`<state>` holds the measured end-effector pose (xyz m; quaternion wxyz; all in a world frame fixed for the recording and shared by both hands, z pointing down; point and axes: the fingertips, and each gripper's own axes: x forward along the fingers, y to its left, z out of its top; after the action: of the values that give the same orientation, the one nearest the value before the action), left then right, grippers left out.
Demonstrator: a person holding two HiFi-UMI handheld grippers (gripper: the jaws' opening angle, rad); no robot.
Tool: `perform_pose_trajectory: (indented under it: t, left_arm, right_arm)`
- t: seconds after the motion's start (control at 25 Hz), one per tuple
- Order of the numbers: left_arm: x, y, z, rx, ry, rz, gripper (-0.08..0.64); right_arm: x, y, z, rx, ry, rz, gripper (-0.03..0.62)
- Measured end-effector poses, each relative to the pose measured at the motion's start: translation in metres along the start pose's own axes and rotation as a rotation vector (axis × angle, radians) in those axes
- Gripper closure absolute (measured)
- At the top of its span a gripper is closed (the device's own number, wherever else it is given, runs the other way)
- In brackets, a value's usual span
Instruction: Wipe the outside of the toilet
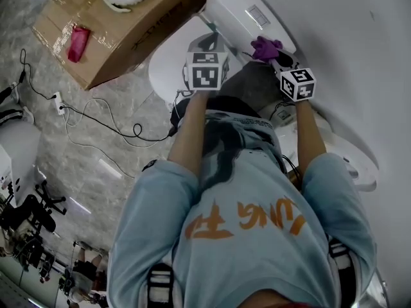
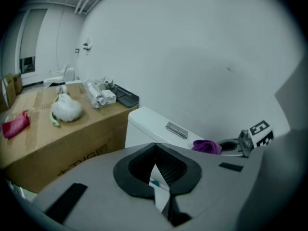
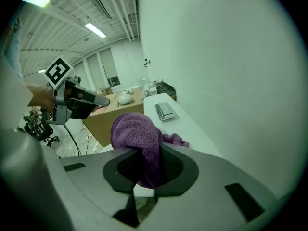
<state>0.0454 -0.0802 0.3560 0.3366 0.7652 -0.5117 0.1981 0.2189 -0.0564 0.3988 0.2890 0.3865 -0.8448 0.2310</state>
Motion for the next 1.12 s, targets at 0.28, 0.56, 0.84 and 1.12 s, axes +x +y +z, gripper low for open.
perform_pose_trajectory:
  t: [0.28,0.56,0.84,1.12]
  left_arm:
    - [-0.009,0.000,-0.001,0.131,0.046,0.041,0.535]
    - [-0.023,-0.001,-0.014,0.240,0.056,0.046,0.535]
    - [-0.023,0.039,-0.030,0.189,0.006,0.035,0.535]
    - [-0.007,0.094,-0.033,0.170,-0.070,0.017,0.535]
  right_arm:
    - [-0.029,-0.014,-0.014,0.164,-0.046,-0.022,0.525]
    - [-0.041,-0.013,-0.020,0.253,-0.043,-0.057,0.523]
    - [-0.026,0.038,0.029,0.393,-0.211,0.037,0.523]
    - [0.047,0.117,0.052,0.344,-0.346,0.087,0.522]
